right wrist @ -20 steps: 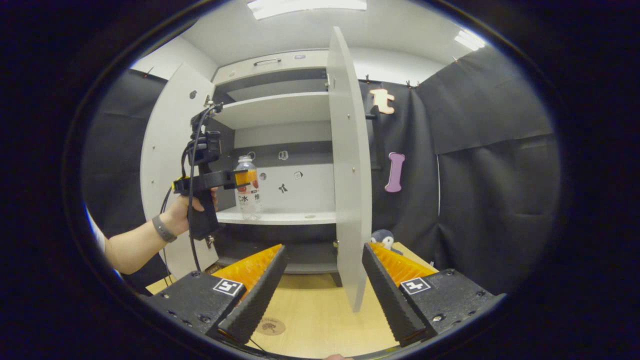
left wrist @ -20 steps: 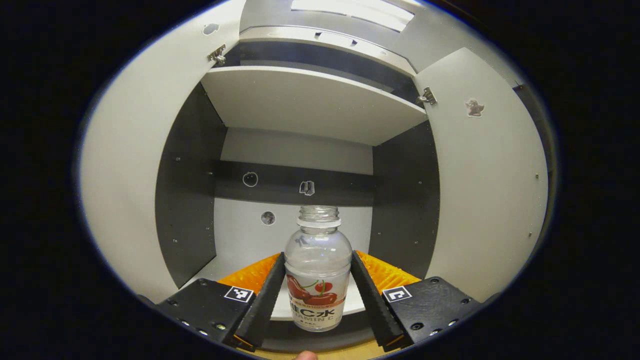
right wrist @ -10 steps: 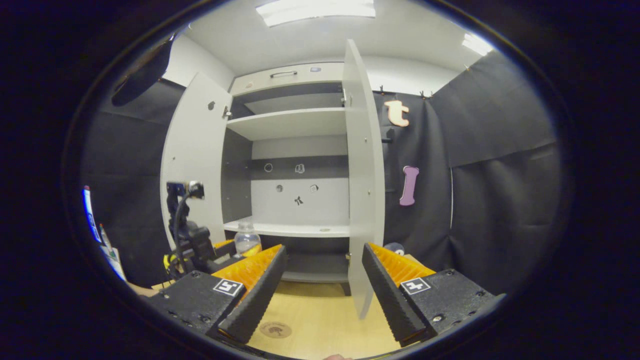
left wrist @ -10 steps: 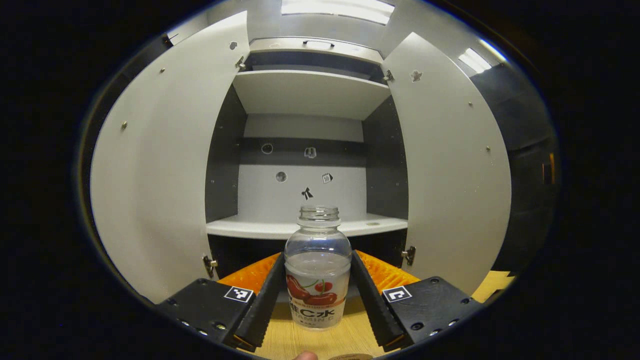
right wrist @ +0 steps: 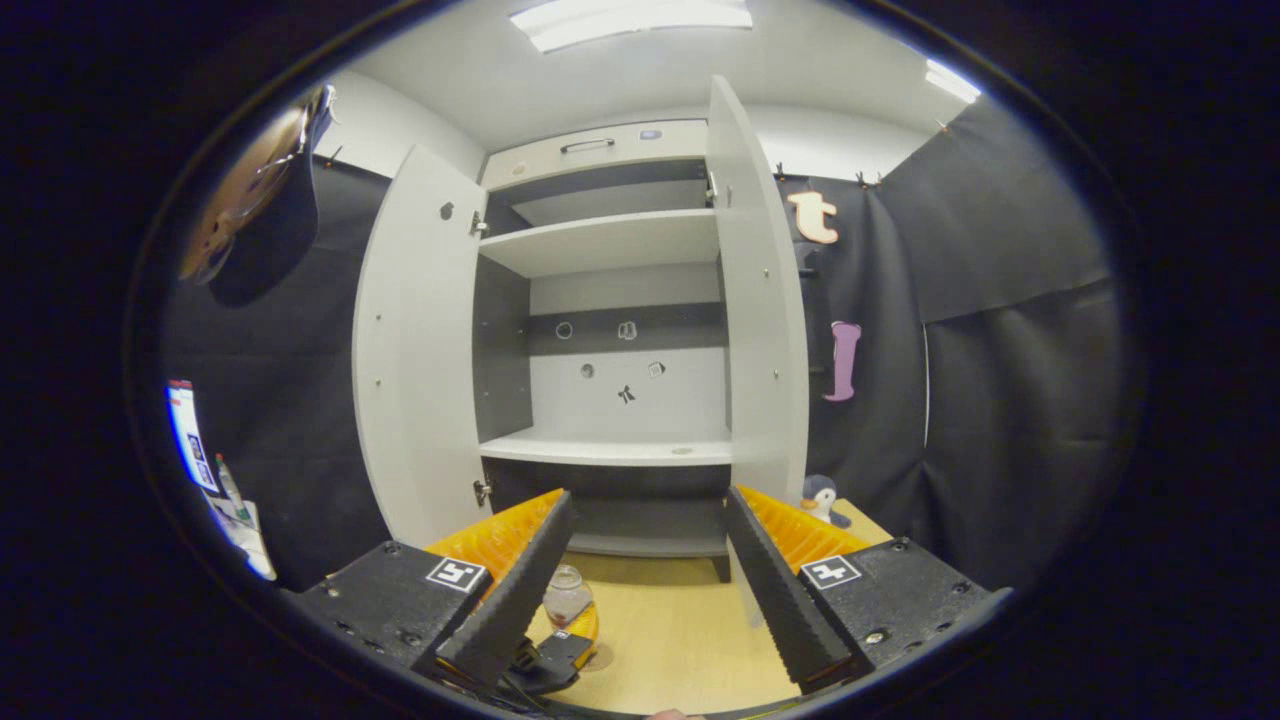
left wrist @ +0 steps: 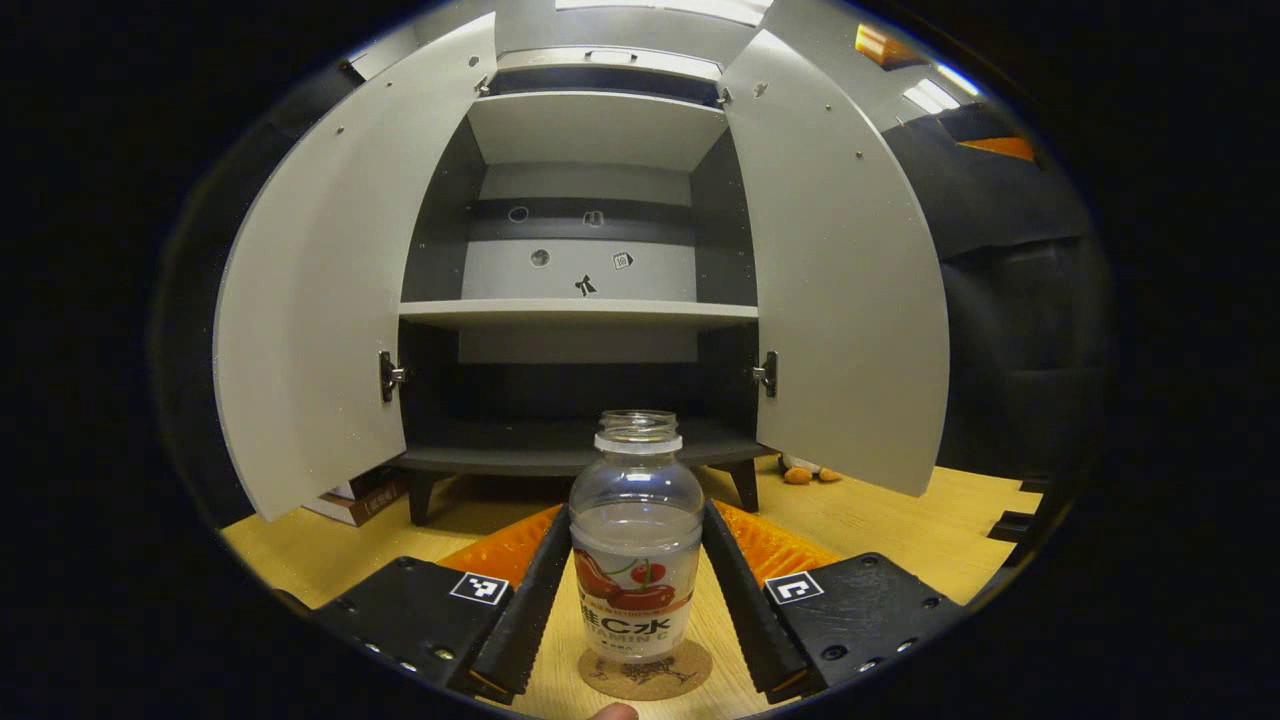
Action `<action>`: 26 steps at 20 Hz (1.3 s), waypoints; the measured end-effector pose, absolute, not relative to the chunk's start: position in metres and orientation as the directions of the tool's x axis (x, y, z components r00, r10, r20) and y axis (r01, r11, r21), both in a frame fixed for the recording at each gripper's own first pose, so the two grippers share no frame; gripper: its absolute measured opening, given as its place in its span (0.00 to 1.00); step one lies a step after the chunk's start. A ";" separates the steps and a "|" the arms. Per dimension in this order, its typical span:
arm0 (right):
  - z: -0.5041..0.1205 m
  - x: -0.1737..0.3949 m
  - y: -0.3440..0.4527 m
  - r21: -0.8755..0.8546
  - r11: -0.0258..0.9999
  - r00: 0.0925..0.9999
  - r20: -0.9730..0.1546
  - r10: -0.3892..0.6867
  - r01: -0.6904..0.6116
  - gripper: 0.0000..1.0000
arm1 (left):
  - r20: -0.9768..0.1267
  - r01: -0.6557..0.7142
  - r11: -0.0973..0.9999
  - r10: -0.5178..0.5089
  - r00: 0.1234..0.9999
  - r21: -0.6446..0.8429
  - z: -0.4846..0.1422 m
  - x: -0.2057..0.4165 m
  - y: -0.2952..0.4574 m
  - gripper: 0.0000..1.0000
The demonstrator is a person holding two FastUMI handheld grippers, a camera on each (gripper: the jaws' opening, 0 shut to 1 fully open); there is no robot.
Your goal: Grasp the bottle in the cabinet with the left hand and place it on the coaster, then close the right door with the right hand and the left door with the left hand.
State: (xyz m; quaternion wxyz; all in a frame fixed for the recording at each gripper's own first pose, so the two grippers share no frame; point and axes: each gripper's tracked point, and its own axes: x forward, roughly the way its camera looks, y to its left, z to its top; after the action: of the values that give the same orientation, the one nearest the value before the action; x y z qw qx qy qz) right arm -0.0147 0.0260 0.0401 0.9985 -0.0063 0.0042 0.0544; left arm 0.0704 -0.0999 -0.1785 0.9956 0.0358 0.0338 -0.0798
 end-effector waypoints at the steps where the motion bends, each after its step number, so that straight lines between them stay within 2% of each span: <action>1: 0.039 -0.016 0.024 -0.015 0.995 0.995 -0.015 0.101 -0.101 0.99 | -0.067 0.150 0.987 -0.146 0.987 0.063 -0.181 0.068 -0.097 0.78; 6: 0.029 -0.018 0.024 -0.031 0.995 0.993 -0.075 0.092 -0.094 1.00 | -0.038 0.142 0.986 -0.139 0.990 0.089 -0.186 0.061 -0.098 0.78; 10: 0.030 -0.016 0.030 -0.035 0.994 0.992 -0.078 0.100 -0.103 0.99 | -0.031 0.135 0.989 -0.134 0.991 0.061 -0.188 0.059 -0.097 0.78; 16: 0.014 -0.022 0.025 0.002 0.996 0.988 -0.121 0.091 -0.092 0.99 | -0.078 0.131 0.990 -0.127 0.989 0.049 -0.202 0.054 -0.092 0.84; 18: 0.010 -0.021 0.021 0.006 0.996 0.988 -0.130 0.084 -0.084 1.00 | -0.083 0.144 0.989 -0.140 0.987 0.040 -0.202 0.051 -0.092 0.92; 19: 0.009 -0.021 0.019 0.004 0.997 0.988 -0.133 0.083 -0.083 1.00 | -0.076 0.152 0.988 -0.149 0.986 0.030 -0.198 0.049 -0.093 0.94; 26: 0.004 -0.029 0.013 -0.050 0.995 0.989 -0.120 0.085 -0.092 0.98 | 0.019 0.161 0.987 -0.161 0.987 0.015 -0.141 0.033 -0.086 0.93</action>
State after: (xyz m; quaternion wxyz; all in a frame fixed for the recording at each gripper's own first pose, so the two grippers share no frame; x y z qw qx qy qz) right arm -0.0290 0.0133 0.0040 0.9969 -0.0276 0.0589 0.0444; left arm 0.0329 -0.0857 -0.1412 0.9967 0.0068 -0.0102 -0.0806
